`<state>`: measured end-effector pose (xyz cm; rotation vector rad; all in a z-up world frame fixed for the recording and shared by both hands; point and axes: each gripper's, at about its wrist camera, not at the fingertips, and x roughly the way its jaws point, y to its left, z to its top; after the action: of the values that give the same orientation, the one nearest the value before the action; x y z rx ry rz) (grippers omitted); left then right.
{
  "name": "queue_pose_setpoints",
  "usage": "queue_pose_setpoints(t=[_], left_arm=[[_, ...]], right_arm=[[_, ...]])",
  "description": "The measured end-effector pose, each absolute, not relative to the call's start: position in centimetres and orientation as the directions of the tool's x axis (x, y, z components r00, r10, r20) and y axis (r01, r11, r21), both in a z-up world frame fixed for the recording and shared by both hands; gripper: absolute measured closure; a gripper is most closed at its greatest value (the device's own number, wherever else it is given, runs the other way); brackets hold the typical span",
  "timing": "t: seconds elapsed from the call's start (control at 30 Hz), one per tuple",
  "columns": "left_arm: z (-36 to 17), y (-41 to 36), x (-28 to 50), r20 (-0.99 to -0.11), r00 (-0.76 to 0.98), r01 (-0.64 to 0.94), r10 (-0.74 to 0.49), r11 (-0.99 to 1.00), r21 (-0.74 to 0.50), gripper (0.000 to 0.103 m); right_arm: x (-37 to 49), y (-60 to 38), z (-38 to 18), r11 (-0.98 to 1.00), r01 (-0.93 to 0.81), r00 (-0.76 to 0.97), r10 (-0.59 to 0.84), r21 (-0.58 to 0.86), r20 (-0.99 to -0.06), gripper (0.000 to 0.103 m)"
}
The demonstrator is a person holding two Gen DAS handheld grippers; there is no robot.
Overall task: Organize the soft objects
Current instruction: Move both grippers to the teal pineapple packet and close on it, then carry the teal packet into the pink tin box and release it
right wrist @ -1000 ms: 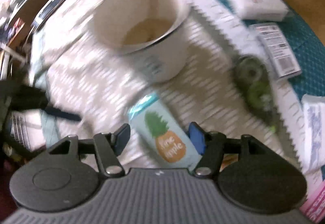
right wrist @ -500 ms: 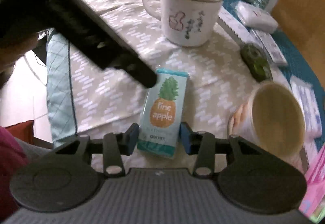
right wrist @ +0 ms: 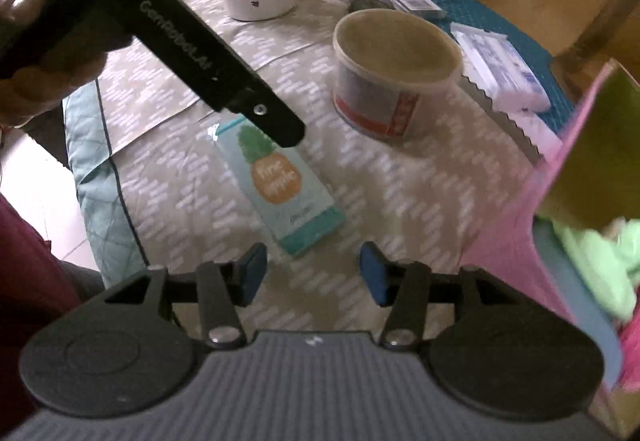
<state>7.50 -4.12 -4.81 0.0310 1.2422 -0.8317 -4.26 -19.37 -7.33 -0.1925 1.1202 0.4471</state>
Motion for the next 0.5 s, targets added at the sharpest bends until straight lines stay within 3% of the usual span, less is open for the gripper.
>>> queue_pose_setpoints(t=[0.17,0.4,0.5], left_arm=[[-4.6,-5.1,6.5,-0.87,0.058,0.611,-0.49,0.706,-0.357,0.039],[-4.7,-2.2,5.5,-0.87,0.031,0.516,-0.492,0.753,-0.408,0.045],[-4.8,-2.4,5.0,-0.851,0.054,0.493,-0.523,0.755,-0.432,0.048]], right_arm=[[-4.6,-18.6,-7.6,0.868,-0.496,0.405,0.247,0.016,-0.881,0.048],[-3.9,-18.7,-8.0,0.829,-0.559,0.411,0.294,0.016,-0.863,0.043],[-3.1,-19.2,-8.0,0.849,-0.525,0.401,0.307,0.058,-0.863,0.05]])
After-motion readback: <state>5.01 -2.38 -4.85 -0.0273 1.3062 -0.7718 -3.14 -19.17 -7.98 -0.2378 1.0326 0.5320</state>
